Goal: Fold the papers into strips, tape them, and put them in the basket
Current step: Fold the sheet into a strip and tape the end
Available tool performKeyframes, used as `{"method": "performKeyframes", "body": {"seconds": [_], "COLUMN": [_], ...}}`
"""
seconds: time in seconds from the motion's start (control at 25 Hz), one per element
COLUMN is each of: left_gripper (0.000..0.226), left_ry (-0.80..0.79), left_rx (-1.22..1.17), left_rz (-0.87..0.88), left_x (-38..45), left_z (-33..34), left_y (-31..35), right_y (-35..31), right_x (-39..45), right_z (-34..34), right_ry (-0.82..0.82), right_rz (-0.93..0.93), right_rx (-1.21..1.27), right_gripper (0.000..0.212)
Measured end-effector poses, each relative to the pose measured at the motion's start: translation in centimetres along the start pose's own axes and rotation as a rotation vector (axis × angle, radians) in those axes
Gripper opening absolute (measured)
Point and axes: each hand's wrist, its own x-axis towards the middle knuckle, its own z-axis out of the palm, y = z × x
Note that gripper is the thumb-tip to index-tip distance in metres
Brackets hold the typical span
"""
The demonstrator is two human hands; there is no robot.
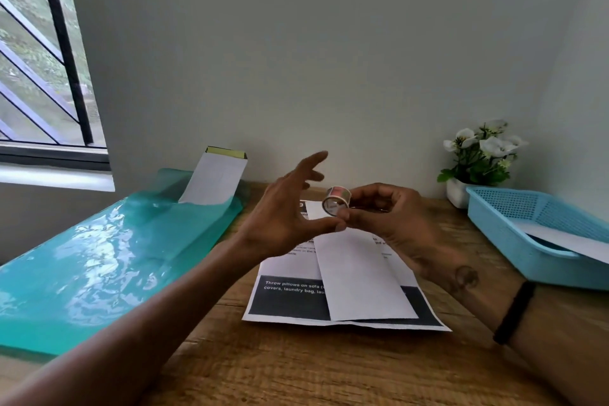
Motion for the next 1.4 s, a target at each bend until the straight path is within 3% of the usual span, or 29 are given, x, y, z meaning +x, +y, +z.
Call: {"method": "performKeyframes", "body": {"seconds": [0.28, 0.4, 0.52, 0.64, 1.0, 1.4], "left_gripper": [0.045, 0.032, 0.030, 0.032, 0.035, 0.036], "left_ry": [-0.020, 0.061, 0.149, 0.190, 0.263, 0.291], "left_rx": [-0.189, -0.111, 0.165, 0.318, 0.381, 0.448], "left_rz": [-0.112, -0.057, 0.056, 0.085, 0.154, 0.205], "left_x": [0.5, 0.2, -0.4, -0.8, -1.1, -1.0], "left_z": [-0.2, -0.3, -0.4, -0.3, 0.1, 0.9], "left_y": [-0.1, -0.2, 0.0, 0.2, 0.8, 0.2], "right_y": [0.1, 0.1, 0.0, -0.4, 0.6, -0.7], "right_x": [0.0, -0.1, -0.3, -0.5, -0.6, -1.6], "right_z": [0.0, 0.3, 0.6, 0.8, 1.0, 2.5], "right_ry": [-0.038, -0.010, 0.117, 0.122, 0.145, 0.170], "right_rz": [-0.049, -0.111, -0.250, -0.319, -0.455, -0.242], "right_rx": [0.039, -0.114, -0.274, -0.316, -0.454, -0.187], "right_gripper": [0.040, 0.043, 0.046, 0.039, 0.023, 0.017]}}
